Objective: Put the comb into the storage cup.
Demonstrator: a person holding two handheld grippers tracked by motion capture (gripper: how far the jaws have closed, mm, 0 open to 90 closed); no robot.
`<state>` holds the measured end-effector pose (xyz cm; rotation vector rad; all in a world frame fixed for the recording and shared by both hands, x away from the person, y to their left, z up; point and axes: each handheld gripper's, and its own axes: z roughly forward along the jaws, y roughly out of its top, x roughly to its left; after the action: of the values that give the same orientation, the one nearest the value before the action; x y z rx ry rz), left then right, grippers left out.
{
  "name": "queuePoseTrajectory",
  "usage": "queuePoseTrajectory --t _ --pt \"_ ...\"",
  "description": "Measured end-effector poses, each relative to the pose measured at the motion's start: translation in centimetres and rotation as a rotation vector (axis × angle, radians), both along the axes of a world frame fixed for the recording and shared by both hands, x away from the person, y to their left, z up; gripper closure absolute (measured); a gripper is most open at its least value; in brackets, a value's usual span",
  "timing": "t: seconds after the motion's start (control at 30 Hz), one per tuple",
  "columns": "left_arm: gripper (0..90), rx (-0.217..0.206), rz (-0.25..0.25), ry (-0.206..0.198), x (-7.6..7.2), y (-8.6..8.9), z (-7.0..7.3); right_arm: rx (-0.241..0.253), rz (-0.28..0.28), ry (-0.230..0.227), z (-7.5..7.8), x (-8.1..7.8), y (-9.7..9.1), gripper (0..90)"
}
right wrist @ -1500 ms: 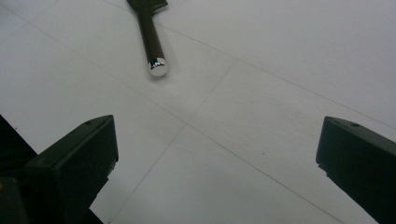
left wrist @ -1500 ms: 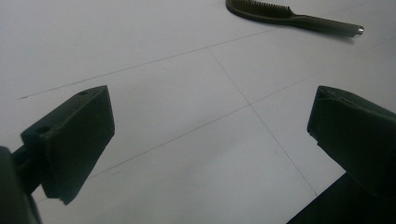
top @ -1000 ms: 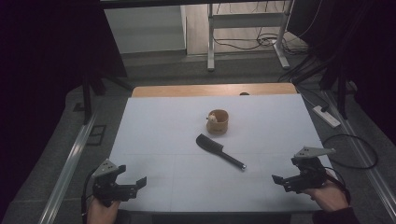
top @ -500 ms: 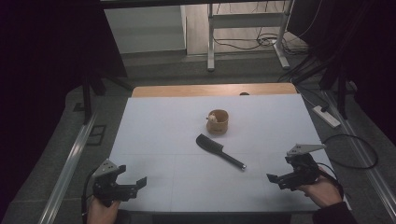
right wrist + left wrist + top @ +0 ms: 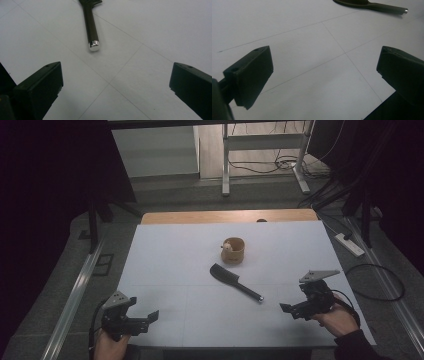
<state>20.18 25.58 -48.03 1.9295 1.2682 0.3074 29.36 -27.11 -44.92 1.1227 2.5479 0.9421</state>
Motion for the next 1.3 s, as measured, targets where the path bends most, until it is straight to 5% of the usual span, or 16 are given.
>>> queuePoseTrajectory --t 0.73,1.3 --pt "2.0 0.079 -0.042 0.027 0.4 -1.0 -0.1 -0.037 0.046 0.023 0.2 2.4 2.8 0.0" --pt "2.0 0.074 -0.044 0.033 0.5 -0.9 -0.1 -0.061 0.080 0.036 0.0 3.6 4.7 0.0"
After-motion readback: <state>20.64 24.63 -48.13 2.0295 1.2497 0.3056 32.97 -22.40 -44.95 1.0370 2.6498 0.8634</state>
